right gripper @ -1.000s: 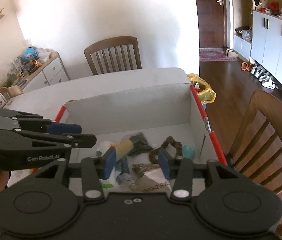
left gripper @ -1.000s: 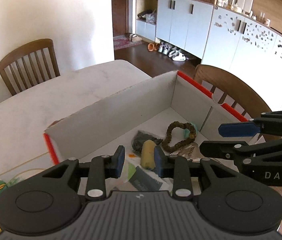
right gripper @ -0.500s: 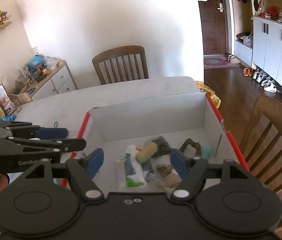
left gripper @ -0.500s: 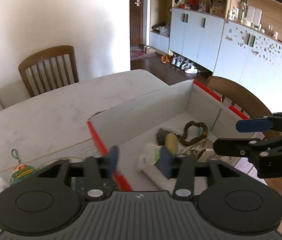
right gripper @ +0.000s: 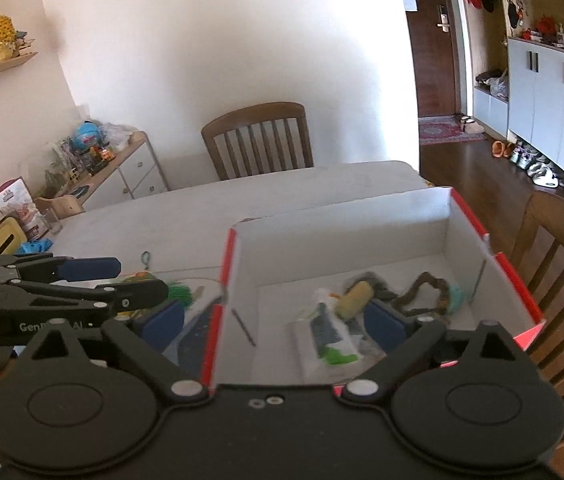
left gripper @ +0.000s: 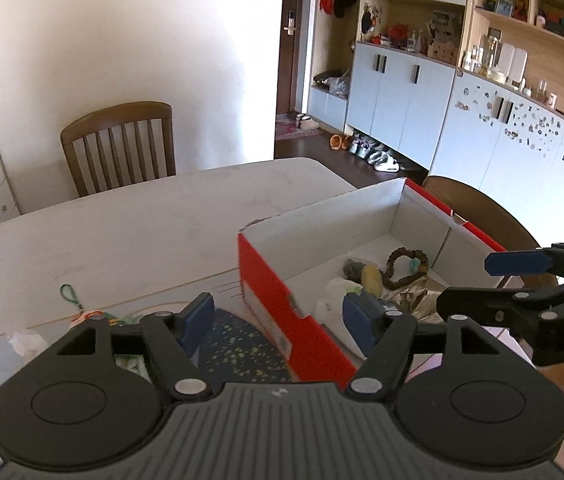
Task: Organize objects
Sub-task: 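Withdraw both grippers from the shoebox back toward the table pile, then grasp the yellow printed box with the right gripper while the left grasps the red toy keychain, then carry the yellow box and red toy keychain into the shoebox and release both, then withdraw both grippers from the shoebox back toward the table pile, then move both grippers down over the green pouch and white snap cloth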
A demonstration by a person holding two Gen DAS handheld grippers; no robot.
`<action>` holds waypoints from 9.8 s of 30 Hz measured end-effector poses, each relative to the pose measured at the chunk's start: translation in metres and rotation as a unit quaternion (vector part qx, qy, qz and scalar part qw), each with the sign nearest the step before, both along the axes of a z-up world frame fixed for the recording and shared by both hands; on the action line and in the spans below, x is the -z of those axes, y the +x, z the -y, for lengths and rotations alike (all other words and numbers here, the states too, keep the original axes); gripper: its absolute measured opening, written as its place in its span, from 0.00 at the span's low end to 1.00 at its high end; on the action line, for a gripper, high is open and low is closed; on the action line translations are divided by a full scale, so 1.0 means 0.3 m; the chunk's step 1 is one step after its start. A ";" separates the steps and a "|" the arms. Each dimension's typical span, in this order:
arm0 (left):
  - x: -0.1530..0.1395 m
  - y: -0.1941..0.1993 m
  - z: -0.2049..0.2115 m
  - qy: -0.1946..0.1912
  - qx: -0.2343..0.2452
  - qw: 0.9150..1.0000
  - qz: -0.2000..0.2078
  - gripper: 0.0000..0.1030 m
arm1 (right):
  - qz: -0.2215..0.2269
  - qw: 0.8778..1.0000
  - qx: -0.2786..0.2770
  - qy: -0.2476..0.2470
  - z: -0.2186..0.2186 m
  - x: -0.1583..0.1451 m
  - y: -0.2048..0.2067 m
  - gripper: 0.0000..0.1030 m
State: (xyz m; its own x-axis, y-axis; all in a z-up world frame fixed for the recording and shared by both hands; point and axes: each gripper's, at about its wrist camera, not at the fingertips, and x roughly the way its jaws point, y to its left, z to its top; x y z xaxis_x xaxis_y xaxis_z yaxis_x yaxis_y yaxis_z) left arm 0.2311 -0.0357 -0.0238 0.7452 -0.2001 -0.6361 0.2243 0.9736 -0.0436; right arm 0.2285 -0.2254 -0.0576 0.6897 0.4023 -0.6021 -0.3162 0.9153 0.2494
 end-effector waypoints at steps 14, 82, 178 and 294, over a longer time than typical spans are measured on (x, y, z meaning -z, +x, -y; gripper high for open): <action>0.025 -0.090 -0.221 -0.026 -0.010 1.000 -0.009 0.85 | 0.003 1.000 -0.014 -0.003 -0.211 0.004 -0.066 0.97; 0.514 0.030 -0.680 0.035 -0.088 0.994 -0.049 0.67 | -0.122 0.973 -0.148 -0.130 -1.008 0.335 0.224 0.44; 0.025 0.337 0.317 0.079 0.023 0.996 -0.032 0.36 | -0.042 0.996 0.002 -0.074 0.219 0.111 0.334 0.28; 0.091 -0.033 -0.420 -0.008 -0.056 0.997 -0.052 1.00 | -0.034 0.998 -0.048 -0.007 -0.290 0.011 0.022 0.99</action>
State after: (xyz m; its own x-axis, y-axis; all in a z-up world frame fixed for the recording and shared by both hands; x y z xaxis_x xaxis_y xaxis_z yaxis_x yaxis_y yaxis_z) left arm 0.2211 0.0904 -0.0513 0.6932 -0.1304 -0.7088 0.1085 0.9912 -0.0762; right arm 0.2351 -0.1383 -0.0608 0.6049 0.4569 -0.6522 -0.3859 0.8846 0.2617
